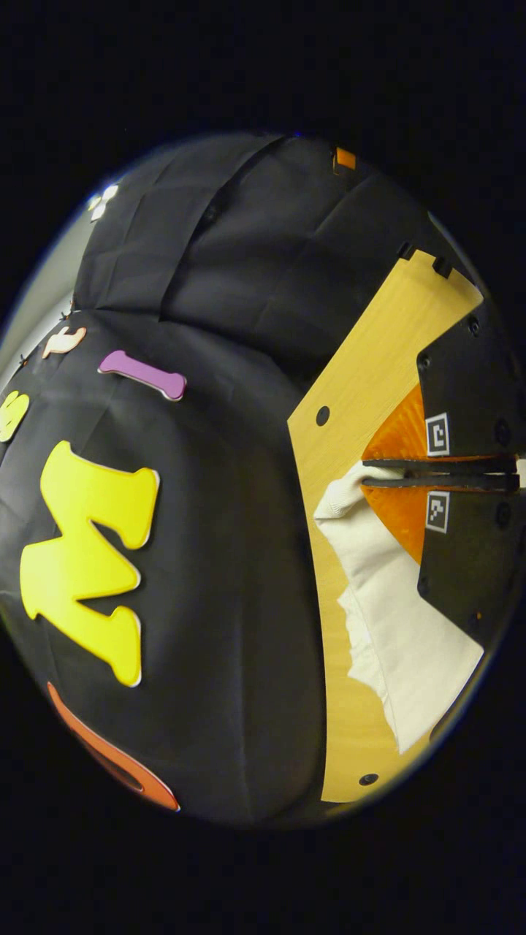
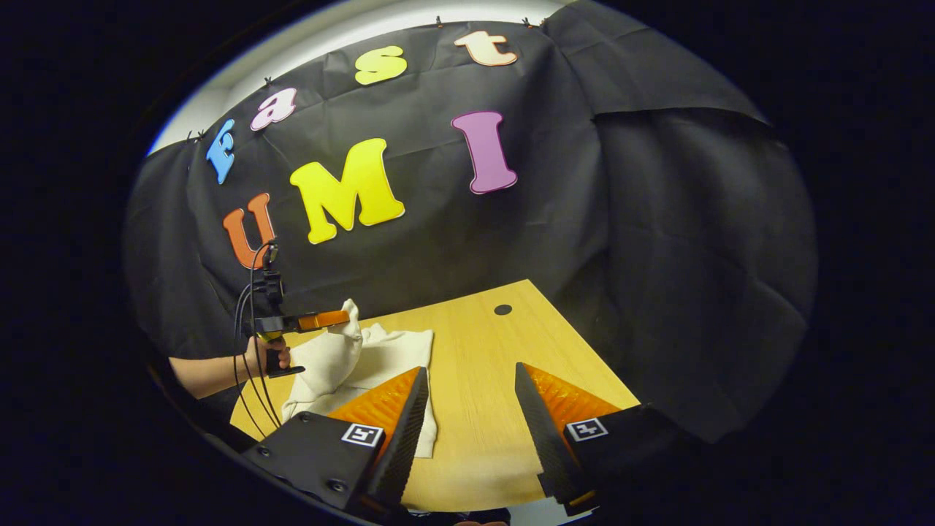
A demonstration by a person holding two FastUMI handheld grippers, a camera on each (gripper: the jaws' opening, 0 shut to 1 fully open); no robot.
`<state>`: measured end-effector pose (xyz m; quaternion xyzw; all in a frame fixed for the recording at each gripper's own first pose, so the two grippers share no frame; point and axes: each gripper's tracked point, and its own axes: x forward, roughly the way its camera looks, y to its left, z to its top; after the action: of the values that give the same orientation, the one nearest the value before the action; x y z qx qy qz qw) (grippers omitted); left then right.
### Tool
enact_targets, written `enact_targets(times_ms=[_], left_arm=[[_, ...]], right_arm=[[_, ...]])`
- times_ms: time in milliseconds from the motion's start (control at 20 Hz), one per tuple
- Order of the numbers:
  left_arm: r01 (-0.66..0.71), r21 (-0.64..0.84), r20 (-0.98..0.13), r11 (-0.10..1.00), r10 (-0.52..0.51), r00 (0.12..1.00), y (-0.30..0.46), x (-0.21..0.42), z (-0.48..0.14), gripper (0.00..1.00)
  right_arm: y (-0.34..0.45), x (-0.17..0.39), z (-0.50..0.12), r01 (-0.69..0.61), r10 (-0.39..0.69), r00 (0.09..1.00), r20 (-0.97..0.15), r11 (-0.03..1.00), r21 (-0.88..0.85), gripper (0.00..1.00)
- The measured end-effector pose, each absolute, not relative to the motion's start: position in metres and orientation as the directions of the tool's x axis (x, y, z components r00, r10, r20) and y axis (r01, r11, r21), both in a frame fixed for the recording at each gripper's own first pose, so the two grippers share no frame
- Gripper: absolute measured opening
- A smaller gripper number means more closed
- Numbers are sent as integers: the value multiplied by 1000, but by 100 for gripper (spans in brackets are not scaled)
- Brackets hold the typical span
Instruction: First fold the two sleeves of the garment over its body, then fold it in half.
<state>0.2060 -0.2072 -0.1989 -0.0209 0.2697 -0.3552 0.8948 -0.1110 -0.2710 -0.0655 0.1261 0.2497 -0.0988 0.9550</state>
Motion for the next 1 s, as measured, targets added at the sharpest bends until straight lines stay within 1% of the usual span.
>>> enact_targets(times_ms=[150, 300, 500, 600, 700, 750, 800, 850, 900, 950, 1000], left_arm=[[618, -212, -545, 757, -617, 568, -233, 228, -247, 4], [590, -237, -593, 772, -596, 542, -248, 240, -283, 4], [526, -316, -629, 790, -589, 507, -255, 245, -325, 6], [507, -370, -615, 778, -614, 494, -256, 243, -325, 10], [485, -390, -599, 783, -616, 512, -252, 243, -318, 25], [474, -388, -597, 791, -607, 524, -248, 242, -315, 52], [468, -376, -597, 800, -595, 538, -242, 242, -312, 47], [465, -350, -595, 813, -576, 560, -234, 242, -307, 70], [462, -315, -595, 829, -552, 584, -225, 244, -305, 76], [454, -280, -590, 846, -525, 613, -214, 245, -301, 80], [452, -267, -581, 851, -517, 629, -206, 240, -293, 98]], right_arm=[[-272, -115, -70, 268, -144, 836, -530, 949, 165, 76], [-273, -117, -76, 277, -155, 815, -558, 951, 140, 76], [-271, -119, -83, 289, -156, 794, -588, 947, 139, 76], [-266, -120, -84, 282, -153, 788, -596, 950, 130, 76], [-263, -118, -85, 268, -143, 787, -601, 955, 124, 76], [-261, -114, -83, 260, -139, 791, -596, 958, 121, 76], [-259, -110, -81, 252, -134, 796, -590, 960, 122, 76], [-255, -105, -80, 243, -125, 801, -585, 962, 126, 76], [-250, -103, -80, 228, -116, 804, -583, 966, 122, 76], [-243, -99, -80, 206, -99, 809, -579, 971, 122, 76], [-236, -97, -80, 185, -86, 813, -576, 976, 116, 76]])
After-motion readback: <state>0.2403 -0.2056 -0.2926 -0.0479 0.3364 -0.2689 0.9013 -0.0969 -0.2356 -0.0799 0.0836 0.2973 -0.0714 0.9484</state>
